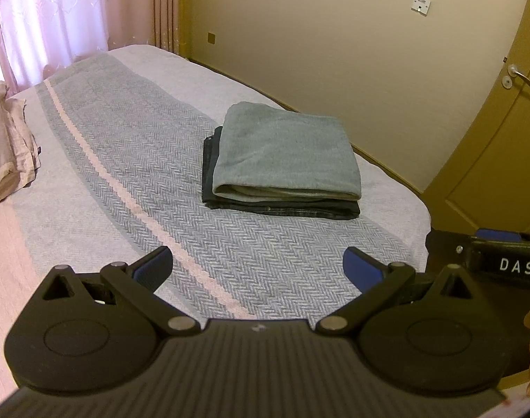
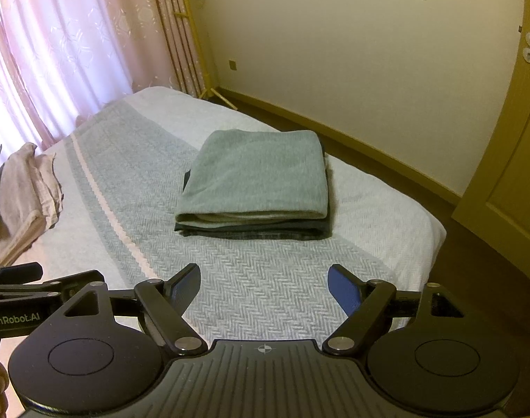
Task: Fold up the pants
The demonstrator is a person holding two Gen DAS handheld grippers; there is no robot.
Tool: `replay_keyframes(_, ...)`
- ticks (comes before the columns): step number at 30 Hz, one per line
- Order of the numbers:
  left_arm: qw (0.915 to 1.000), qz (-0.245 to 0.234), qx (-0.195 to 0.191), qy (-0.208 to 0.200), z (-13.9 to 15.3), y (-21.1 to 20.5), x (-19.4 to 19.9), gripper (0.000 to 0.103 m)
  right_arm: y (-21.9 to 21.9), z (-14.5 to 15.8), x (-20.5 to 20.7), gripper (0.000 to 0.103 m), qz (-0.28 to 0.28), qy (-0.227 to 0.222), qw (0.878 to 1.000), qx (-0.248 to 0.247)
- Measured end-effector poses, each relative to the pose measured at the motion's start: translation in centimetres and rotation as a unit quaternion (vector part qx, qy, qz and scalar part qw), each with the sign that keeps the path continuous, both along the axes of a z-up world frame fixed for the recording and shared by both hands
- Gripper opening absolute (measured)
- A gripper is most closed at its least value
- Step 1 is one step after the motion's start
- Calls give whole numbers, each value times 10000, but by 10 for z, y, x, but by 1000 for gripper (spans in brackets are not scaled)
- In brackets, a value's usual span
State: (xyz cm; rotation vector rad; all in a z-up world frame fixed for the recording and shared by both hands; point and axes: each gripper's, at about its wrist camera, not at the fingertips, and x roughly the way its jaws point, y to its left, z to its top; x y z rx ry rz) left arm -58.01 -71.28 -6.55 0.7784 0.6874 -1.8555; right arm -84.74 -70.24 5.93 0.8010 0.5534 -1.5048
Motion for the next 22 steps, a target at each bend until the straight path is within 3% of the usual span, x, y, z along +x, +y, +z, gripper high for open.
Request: replay_keyframes(22,10000,-21,-61,73,1,3,9,102,14,5,11,78,-57,127,9999,-14)
